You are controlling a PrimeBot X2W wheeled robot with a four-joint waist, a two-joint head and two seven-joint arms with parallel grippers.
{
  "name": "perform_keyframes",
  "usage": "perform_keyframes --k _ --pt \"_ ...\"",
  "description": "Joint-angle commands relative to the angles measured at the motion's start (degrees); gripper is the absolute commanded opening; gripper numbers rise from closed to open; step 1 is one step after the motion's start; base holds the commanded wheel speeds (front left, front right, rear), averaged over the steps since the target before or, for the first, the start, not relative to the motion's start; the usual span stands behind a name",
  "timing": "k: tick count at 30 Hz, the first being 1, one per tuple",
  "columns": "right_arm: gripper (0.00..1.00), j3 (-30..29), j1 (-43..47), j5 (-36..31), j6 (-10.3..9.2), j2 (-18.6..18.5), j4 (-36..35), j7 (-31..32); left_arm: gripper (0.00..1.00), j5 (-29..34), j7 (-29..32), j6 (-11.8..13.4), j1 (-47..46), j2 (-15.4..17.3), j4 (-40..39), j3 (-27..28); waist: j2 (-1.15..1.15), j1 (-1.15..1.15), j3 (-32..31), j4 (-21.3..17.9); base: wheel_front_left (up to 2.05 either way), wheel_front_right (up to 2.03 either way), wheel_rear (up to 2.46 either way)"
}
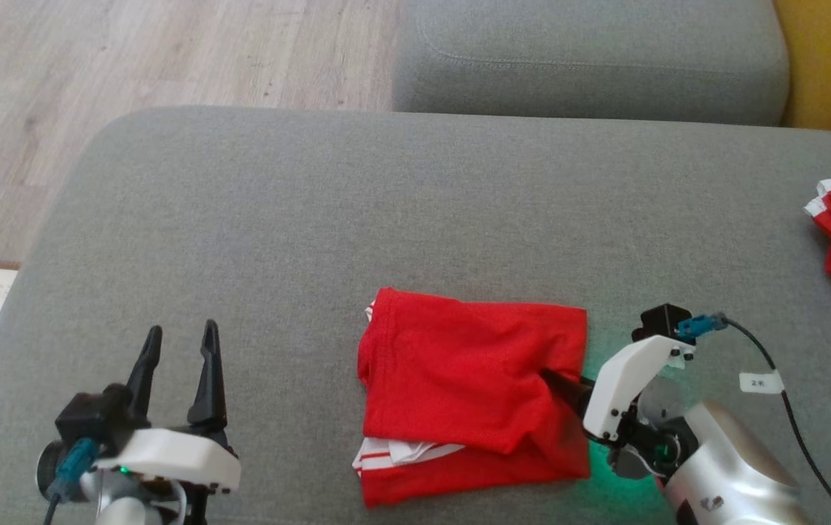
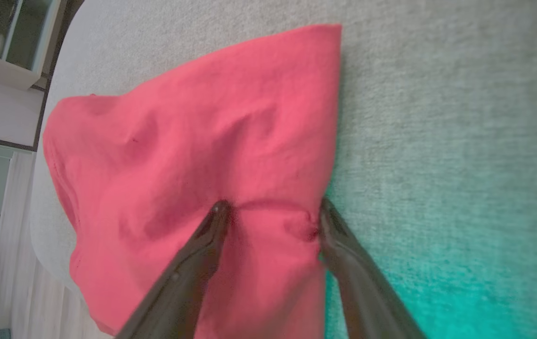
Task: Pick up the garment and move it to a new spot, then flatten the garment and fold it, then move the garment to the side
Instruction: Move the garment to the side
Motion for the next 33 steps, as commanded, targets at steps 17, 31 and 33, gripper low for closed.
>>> perform_keyframes --k 17,31,33 --pt "0.0 2.68 -10.18 -1.79 -0.04 -5.5 -1.86 -11.8 1.0 -0.05 -0.7 -1.8 -6.29 -0.34 -2.98 -2.5 0.0 0.0 1.51 -10.65 0.0 0.0 0.0" --pt "0.0 2.54 -10.68 -1.29 -0.04 -7.16 -5.69 -14.0 1.0 0.1 -0.7 -2.59 -8.81 -0.48 -2.9 -7.36 0.0 0.0 4.45 -25.16 0.0 0.0 0.0" --pt "0.0 2.6 -10.34 -1.21 -0.04 -7.32 -6.16 -14.0 1.0 0.02 -0.7 -2.63 -9.15 -0.48 -2.75 -7.96 0.0 0.0 4.75 -26.19 0.0 0.0 0.0"
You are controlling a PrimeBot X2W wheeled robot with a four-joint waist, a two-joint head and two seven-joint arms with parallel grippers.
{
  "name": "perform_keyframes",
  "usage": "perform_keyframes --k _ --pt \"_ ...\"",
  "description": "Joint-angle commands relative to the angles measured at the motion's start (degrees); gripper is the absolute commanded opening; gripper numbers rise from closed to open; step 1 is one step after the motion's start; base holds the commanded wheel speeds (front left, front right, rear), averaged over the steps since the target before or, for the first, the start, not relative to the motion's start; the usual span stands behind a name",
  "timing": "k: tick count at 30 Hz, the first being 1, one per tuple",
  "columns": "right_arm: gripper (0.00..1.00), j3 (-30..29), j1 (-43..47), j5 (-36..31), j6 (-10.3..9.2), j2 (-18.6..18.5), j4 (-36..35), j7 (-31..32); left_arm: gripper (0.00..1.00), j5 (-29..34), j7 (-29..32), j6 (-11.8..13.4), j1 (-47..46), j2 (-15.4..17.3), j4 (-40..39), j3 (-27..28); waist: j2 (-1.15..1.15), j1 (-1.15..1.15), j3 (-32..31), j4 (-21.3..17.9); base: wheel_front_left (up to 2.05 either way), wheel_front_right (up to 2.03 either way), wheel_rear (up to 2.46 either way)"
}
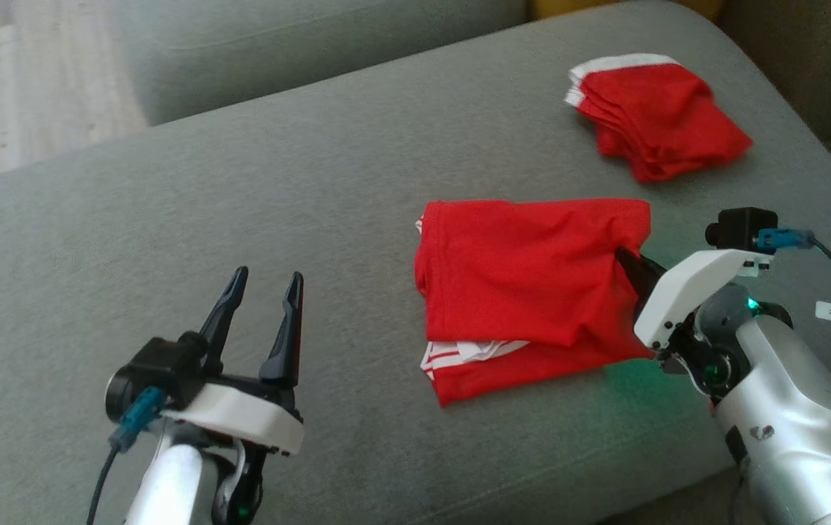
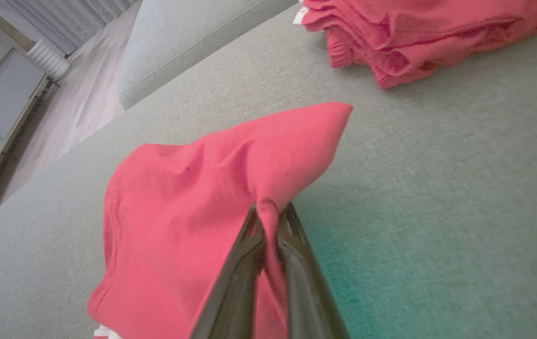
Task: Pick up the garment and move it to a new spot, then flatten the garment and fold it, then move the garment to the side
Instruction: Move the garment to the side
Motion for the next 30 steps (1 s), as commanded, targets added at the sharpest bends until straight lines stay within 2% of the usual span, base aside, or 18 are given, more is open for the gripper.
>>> perform_keyframes --k 1,8,12,20,30 --pt "0.0 0.57 -2.17 0.48 -0.04 -0.02 -2.41 -0.65 1.0 0.07 -0.7 -0.09 -3.06 0.11 -1.51 1.44 0.0 0.0 1.02 -1.97 0.0 0.0 0.0" --pt "0.0 1.08 -2.13 0.83 -0.04 -0.65 -5.5 -1.78 1.0 0.37 -0.7 -0.02 -4.2 0.1 -1.56 1.25 0.0 0.0 2.32 -1.98 0.0 0.0 0.0" --pt "0.0 2.79 -4.92 0.5 -0.04 -3.32 -8.5 -1.62 1.0 1.11 -0.7 -0.07 -5.21 0.22 -1.87 1.38 0.0 0.0 5.16 -0.08 0.0 0.0 0.0" --pt "0.0 9.19 -16.04 1.35 -0.04 -13.42 -14.06 1.09 1.0 2.11 -0.7 -0.6 -9.11 0.98 -1.16 0.1 0.0 0.0 14.95 5.72 0.0 0.0 0.0" --pt "0.0 9.88 -27.27 2.15 -0.04 -25.31 -8.74 4.86 1.0 2.7 -0.7 -0.88 -12.8 2.42 -1.1 0.03 0.0 0.0 23.04 9.41 0.0 0.0 0.0"
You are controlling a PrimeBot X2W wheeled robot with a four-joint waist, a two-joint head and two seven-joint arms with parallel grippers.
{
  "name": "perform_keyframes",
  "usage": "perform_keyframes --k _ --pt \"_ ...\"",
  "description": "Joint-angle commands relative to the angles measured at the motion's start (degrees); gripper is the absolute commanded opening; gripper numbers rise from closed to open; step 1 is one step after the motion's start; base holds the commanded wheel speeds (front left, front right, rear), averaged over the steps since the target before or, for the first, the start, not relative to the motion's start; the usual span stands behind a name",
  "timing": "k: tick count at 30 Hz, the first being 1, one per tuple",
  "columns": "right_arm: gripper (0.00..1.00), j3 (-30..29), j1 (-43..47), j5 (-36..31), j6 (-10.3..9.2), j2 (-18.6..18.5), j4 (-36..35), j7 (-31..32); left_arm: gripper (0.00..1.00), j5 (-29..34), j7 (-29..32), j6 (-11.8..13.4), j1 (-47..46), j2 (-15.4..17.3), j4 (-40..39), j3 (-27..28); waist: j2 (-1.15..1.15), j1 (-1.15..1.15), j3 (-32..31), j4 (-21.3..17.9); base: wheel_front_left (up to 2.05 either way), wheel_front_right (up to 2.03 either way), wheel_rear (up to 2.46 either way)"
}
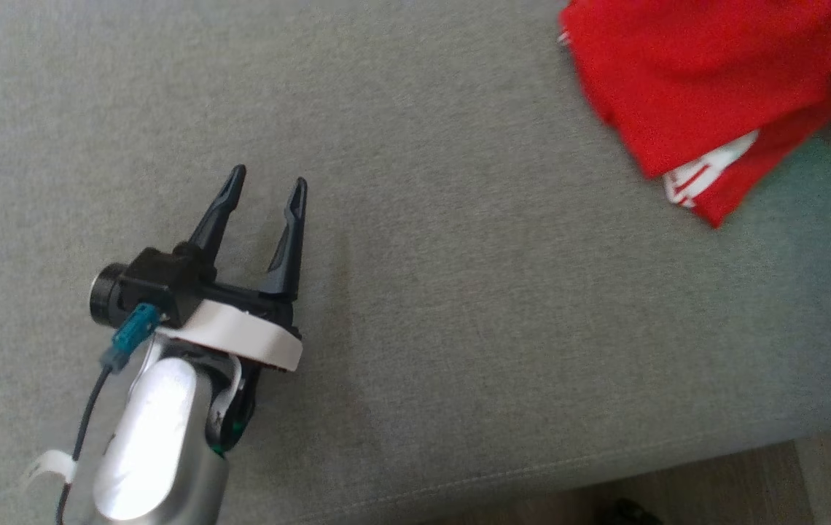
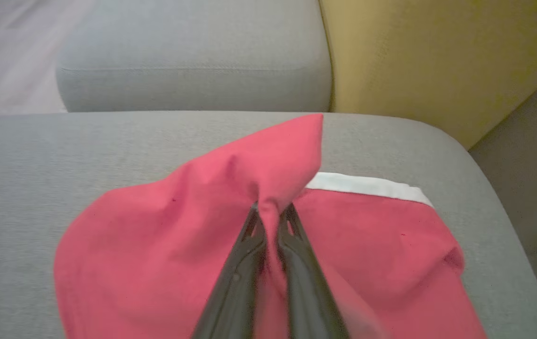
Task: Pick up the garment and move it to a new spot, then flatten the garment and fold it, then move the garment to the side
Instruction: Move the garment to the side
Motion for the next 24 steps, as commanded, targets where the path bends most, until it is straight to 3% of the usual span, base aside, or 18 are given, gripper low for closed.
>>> perform_keyframes --k 1,11,14,15,16,17,24 --pt "0.0 -1.07 -1.55 0.23 -0.04 -3.84 -0.06 0.64 1.0 0.61 -0.7 -0.31 -1.76 1.4 -1.89 1.6 0.0 -0.02 2.86 1.97 0.0 0.0 0.0" --pt "0.0 -2.86 -2.91 -3.32 -0.04 -12.91 0.61 3.56 1.0 0.87 -0.7 -0.02 -1.82 2.01 -2.19 1.49 0.0 -0.02 4.32 1.63 0.0 0.0 0.0" --pt "0.0 -4.99 -3.77 -5.46 -0.04 -12.2 1.07 4.08 1.0 0.87 -0.7 0.05 -2.13 2.09 -2.31 1.33 0.0 -0.02 4.82 1.48 0.0 0.0 0.0" --pt "0.07 -5.66 -3.78 -6.24 -0.04 -11.82 1.59 4.56 1.0 0.86 -0.7 0.04 -2.3 2.07 -2.24 1.22 0.0 -0.02 4.94 1.53 0.0 0.0 0.0" --pt "0.47 -6.27 -3.76 -7.23 -0.04 -11.45 2.03 4.89 1.0 0.84 -0.7 0.03 -2.48 2.05 -2.14 1.1 0.0 -0.02 5.0 1.61 0.0 0.0 0.0" --pt "1.0 -7.16 -3.75 -8.04 -0.04 -10.9 2.53 5.02 1.0 0.78 -0.7 0.02 -2.63 2.03 -2.02 1.01 0.0 -0.02 4.98 1.7 0.0 0.0 0.0" --pt "1.0 -11.55 -2.54 -14.8 -0.04 -8.13 2.48 2.97 1.0 -0.07 -0.7 0.21 -2.5 1.98 -1.28 1.5 0.0 -0.02 2.17 2.55 0.0 0.0 0.0"
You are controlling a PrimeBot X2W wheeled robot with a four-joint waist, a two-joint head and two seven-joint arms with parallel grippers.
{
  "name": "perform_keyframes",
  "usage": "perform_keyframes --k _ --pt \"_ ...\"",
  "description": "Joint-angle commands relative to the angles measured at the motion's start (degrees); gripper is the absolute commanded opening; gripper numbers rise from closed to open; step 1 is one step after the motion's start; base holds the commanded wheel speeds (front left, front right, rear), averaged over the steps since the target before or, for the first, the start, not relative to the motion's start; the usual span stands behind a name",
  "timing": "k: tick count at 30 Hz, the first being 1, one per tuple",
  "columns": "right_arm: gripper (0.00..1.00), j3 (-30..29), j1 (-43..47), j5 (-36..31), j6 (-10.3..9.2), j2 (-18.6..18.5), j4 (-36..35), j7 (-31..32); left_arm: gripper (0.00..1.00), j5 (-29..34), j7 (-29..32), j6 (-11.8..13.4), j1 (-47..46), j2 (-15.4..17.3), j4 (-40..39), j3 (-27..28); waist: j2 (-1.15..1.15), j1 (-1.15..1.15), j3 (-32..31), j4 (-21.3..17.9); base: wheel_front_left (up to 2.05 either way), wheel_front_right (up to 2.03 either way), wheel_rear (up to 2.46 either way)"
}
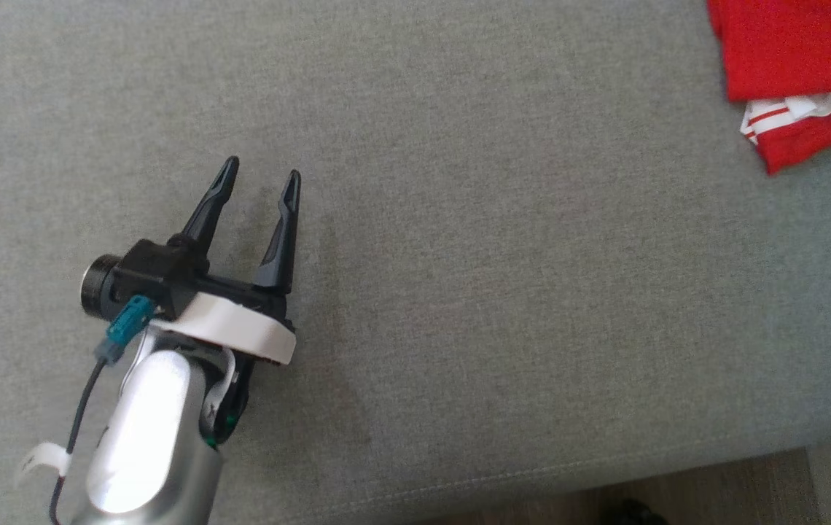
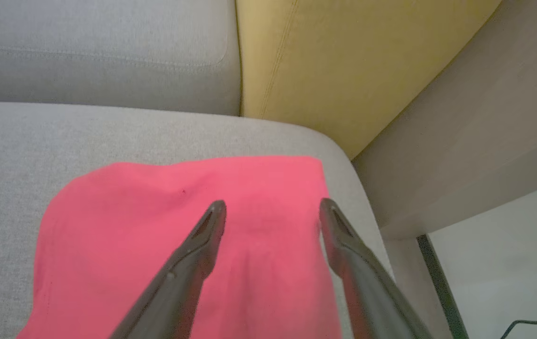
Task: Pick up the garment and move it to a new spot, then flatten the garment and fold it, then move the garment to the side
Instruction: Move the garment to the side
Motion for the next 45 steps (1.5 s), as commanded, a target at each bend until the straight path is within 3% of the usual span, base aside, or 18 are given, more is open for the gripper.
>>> perform_keyframes --k 1,12,22,29,36,45 --pt "1.0 -1.27 0.68 -1.61 -0.04 -1.07 -2.36 -1.37 1.0 -0.62 -0.7 0.22 -0.82 0.8 -1.85 1.77 0.0 -0.01 -1.71 0.31 0.0 0.0 0.0" --pt "1.0 -8.5 9.49 -8.98 -0.04 7.92 -16.4 -10.43 1.0 -2.06 -0.7 1.8 3.05 0.03 -3.3 5.37 0.0 -0.01 -13.99 0.45 0.0 0.0 0.0" --pt "1.0 -14.62 31.39 -11.78 -0.04 18.48 -30.94 -18.24 1.0 -4.84 -0.7 3.13 8.01 -0.6 -2.96 10.54 0.0 -0.01 -23.85 1.54 0.0 0.0 0.0" --pt "1.0 -15.46 43.99 -13.34 -0.04 23.18 -36.32 -22.32 1.0 -5.3 -0.7 4.76 10.93 -1.14 -2.49 12.59 0.0 -0.01 -26.66 2.04 0.0 0.0 0.0" --pt "1.0 -14.65 50.05 -12.56 -0.04 26.69 -33.95 -29.58 1.0 -3.65 -0.7 5.46 12.17 -0.35 0.88 13.91 0.0 -0.01 -27.83 2.65 0.0 0.0 0.0" --pt "1.0 -12.36 50.18 -13.86 -0.04 27.48 -24.66 -35.53 1.0 -2.85 -0.7 4.89 11.62 -0.95 4.48 16.46 0.0 -0.01 -28.66 3.84 0.0 0.0 0.0"
